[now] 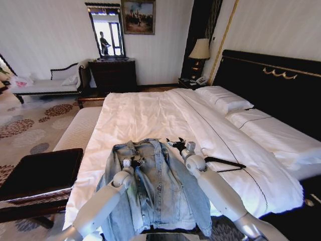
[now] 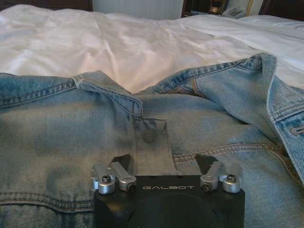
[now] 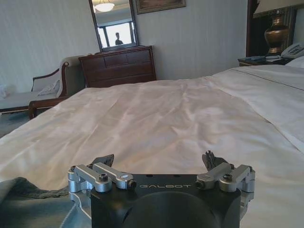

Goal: Pick up the clothes from the bed and hang them on the clothes hanger.

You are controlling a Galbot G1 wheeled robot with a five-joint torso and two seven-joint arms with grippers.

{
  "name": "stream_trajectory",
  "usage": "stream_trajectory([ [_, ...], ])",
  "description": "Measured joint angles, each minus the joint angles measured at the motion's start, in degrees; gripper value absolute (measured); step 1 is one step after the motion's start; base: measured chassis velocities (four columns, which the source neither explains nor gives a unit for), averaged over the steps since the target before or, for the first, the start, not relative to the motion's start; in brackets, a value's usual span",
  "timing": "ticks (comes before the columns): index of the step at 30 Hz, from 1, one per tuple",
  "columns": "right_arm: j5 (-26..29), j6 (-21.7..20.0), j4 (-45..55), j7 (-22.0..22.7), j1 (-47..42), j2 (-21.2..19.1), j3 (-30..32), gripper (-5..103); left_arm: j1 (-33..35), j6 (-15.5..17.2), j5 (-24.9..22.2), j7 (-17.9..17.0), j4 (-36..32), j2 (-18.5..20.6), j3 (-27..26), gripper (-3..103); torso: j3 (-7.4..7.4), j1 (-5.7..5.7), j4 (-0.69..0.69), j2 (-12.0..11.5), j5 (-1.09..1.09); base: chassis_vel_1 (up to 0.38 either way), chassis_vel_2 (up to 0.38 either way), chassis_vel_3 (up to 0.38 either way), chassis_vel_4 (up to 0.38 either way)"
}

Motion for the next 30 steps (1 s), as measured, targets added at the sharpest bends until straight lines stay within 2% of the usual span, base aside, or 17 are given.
stream_trajectory([
  [2,-0.09,-0.02,0.0,0.0,-0.02,0.27,-0.06,100,0.2,-0.24,0.5,-0.21,-0.22,0.0,-0.3,65,0.0,0.0,0.0,0.0,0.0,0.0,0.0,0.0,0.0],
  [4,-0.13,-0.02,0.0,0.0,-0.02,0.35,-0.08,100,0.33,-0.37,0.6,-0.22,-0.35,0.05,-0.37,65,0.0,0.0,0.0,0.0,0.0,0.0,0.0,0.0,0.0],
  [6,-0.17,-0.02,-0.01,0.0,-0.02,0.4,-0.09,100,0.54,-0.54,0.7,-0.24,-0.72,0.29,-0.45,54,0.0,0.0,0.0,0.0,0.01,0.0,0.0,0.0,0.0],
  [7,-0.17,-0.02,-0.01,0.0,-0.02,0.4,-0.09,100,0.54,-0.54,0.7,-0.24,-0.72,0.29,-0.45,54,0.0,0.0,0.0,0.0,0.01,0.0,0.0,0.0,0.0],
  [10,-0.23,-0.02,-0.05,0.0,-0.03,0.5,-0.09,100,0.68,-0.61,0.65,-0.27,-1.13,0.36,-0.62,38,0.0,0.0,-0.01,0.0,0.0,0.0,0.0,0.0,0.0],
  [12,-0.26,-0.02,-0.04,0.0,-0.06,0.51,-0.09,100,0.71,-0.6,0.53,-0.27,-1.2,0.36,-0.67,38,0.0,0.0,0.0,0.0,0.0,0.0,0.0,0.0,0.0],
  [15,-0.3,-0.02,-0.05,0.0,-0.11,0.59,-0.09,100,0.92,-0.6,0.44,-0.24,-1.04,0.37,-0.87,22,0.0,0.0,-0.01,0.0,0.0,0.0,0.0,0.0,0.0],
  [16,-0.3,-0.02,-0.05,0.0,-0.11,0.59,-0.09,100,0.92,-0.6,0.44,-0.24,-1.04,0.37,-0.87,22,0.0,0.0,-0.01,0.0,0.0,0.0,0.0,0.0,0.0],
  [19,-0.35,-0.02,-0.05,-0.01,-0.35,0.63,-0.04,100,1.41,-0.83,0.56,-0.18,-0.78,0.36,-1.49,6,0.0,0.0,-0.01,0.0,0.0,0.0,0.0,0.0,0.0],
  [21,-0.47,-0.01,-0.05,-0.03,-0.47,0.71,-0.04,100,1.76,-1.15,0.66,-0.19,-0.88,0.36,-2.03,2,0.0,0.0,-0.01,0.0,0.0,0.0,0.0,0.0,0.0],
  [30,-0.96,0.03,-0.4,-0.17,-0.44,1.9,-0.4,100,5.22,-2.46,0.73,-0.81,-5.52,1.28,-6.94,0,0.0,0.0,0.01,0.0,0.0,0.0,0.0,0.0,0.0],
])
